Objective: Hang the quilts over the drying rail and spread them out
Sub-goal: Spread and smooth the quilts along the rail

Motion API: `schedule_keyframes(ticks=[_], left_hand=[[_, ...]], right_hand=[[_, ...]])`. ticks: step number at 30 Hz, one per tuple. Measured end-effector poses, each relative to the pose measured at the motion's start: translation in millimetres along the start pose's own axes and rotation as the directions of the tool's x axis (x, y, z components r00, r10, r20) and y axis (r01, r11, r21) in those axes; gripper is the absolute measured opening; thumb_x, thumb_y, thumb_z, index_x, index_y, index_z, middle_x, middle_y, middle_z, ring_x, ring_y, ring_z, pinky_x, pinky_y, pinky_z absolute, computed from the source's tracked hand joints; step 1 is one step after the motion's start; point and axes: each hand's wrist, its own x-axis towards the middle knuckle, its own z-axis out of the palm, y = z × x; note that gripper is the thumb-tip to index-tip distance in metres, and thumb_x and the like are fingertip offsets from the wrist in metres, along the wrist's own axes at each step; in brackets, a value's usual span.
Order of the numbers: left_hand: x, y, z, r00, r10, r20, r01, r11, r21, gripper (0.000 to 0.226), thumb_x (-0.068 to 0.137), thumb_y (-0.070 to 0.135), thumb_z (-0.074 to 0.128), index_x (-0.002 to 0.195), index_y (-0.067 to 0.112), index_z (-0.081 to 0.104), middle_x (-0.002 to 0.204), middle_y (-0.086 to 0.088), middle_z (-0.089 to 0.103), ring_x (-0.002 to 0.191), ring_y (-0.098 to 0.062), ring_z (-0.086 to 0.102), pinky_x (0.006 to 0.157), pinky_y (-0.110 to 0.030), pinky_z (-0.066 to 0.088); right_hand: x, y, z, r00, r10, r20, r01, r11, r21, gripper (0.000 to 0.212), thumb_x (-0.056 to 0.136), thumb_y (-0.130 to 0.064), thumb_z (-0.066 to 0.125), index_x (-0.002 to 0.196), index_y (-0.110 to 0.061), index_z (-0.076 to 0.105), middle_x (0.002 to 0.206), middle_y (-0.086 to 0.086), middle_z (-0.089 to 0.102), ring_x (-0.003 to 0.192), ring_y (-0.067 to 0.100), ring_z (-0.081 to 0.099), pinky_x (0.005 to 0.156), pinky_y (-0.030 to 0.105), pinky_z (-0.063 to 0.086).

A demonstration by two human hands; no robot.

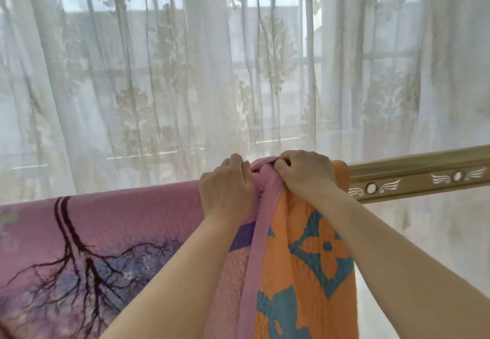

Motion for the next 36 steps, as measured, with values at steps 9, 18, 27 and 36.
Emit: schedule_keyframes(ticks=[9,18,27,36], left_hand=[[10.3,4.7,6.8,0.997,-0.059,0.054,0.054,0.994,0.092,0.032,0.099,0.031,0.038,0.070,0.017,0.041,0.048,0.009,0.033,0.047,-0.022,0.039,0.057,-0.031,0.026],[16.2,-5.1,10.6,0.982,-0.182,0.043,0.174,0.973,0.152,0.031,0.095,0.029,0.043,0.071,0.012,0.050,0.052,0.003,0.043,0.053,-0.026,0.044,0.053,-0.031,0.028],[27.7,64.1,24.5,0.992,-0.055,0.114,0.049,0.997,0.053,0.033,0.100,0.028,0.036,0.078,0.011,0.052,0.061,0.000,0.044,0.061,-0.024,0.044,0.062,-0.034,0.032],[20.5,83.0,47.7,0.968,-0.247,-0.030,0.246,0.968,-0.052,0.044,0.102,0.037,0.026,0.067,0.017,0.044,0.057,0.004,0.046,0.056,-0.019,0.043,0.056,-0.033,0.029]], right_hand=[[25.6,81.5,-35.8,0.950,0.310,-0.049,-0.304,0.947,0.102,0.039,0.094,-0.038,0.034,0.100,-0.019,0.068,0.103,0.010,0.066,0.097,0.033,0.057,0.089,0.041,0.041],[38.2,157.9,-51.2,0.947,0.301,0.116,-0.287,0.950,-0.124,0.030,0.095,-0.041,0.035,0.101,-0.026,0.060,0.109,0.006,0.063,0.104,0.030,0.055,0.088,0.040,0.032],[41.0,158.0,-43.2,0.971,0.213,0.108,-0.200,0.973,-0.119,0.035,0.092,-0.049,0.034,0.069,-0.026,0.048,0.079,-0.001,0.058,0.084,0.026,0.054,0.087,0.042,0.030],[40.0,169.4,-42.5,0.990,0.129,0.052,-0.128,0.991,-0.027,0.033,0.091,-0.039,0.037,0.066,-0.026,0.052,0.070,-0.005,0.058,0.078,0.023,0.055,0.085,0.042,0.031]])
